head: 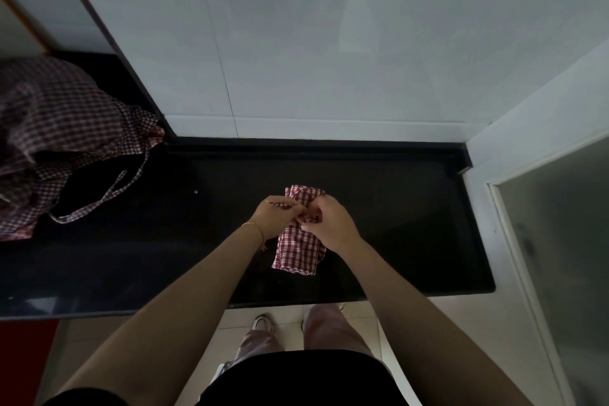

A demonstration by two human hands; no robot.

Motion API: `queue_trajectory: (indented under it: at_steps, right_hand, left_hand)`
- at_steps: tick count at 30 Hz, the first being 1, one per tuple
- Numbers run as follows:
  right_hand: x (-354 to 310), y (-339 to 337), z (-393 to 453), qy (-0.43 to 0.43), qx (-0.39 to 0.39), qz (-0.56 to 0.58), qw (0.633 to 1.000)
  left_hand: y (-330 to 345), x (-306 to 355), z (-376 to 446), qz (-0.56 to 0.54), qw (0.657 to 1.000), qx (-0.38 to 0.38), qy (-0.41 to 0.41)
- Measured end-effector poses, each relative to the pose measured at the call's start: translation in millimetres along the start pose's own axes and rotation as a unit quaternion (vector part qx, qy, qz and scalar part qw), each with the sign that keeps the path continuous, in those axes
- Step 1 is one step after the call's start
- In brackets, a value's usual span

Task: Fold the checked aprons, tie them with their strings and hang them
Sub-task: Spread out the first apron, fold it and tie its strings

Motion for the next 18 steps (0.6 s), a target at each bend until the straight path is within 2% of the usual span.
queue_trajectory:
  at_steps: [3,6,10,14,18]
  right_hand:
    - [-2.7,4.7,1.3,-0.031,-0.021,-0.037,0.999]
    - [-5.8,6.0,2.2,-0.031,-0.015,-0.054,0.998]
    - [-9.5,8.3,4.4,-0.014,-0.029,-0.09,0.995]
    - [-9.7,8.5,8.5,-0.002,-0.068,-0.095,0.993]
    - [-0.9,0.3,9.6,0.037,-0.076,-0.027,0.996]
  left_hand:
    - [1.1,-2.6,-1.2,0.044,0.999,0.005,0.022]
    - [1.6,-10.1,-1.9,-0.039,0.998,0.053,0.002]
    - [6.5,-24.0,-4.6,-0.072,0.994,0.085,-0.015]
    - [11.3,-35.4,-4.1,-0.017,0.994,0.104,0.008]
    - [9.7,-39.2,-5.1,0.019,0.991,0.128,0.037]
Point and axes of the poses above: each hand's wrist, its own z-axis towards the middle knuckle, its own y-axis out of the palm, x = y × z, the point moved 2 cm from there along z, towards the middle knuckle, and after that the axes turned 13 degrees about -y, right-handed, at the moved point
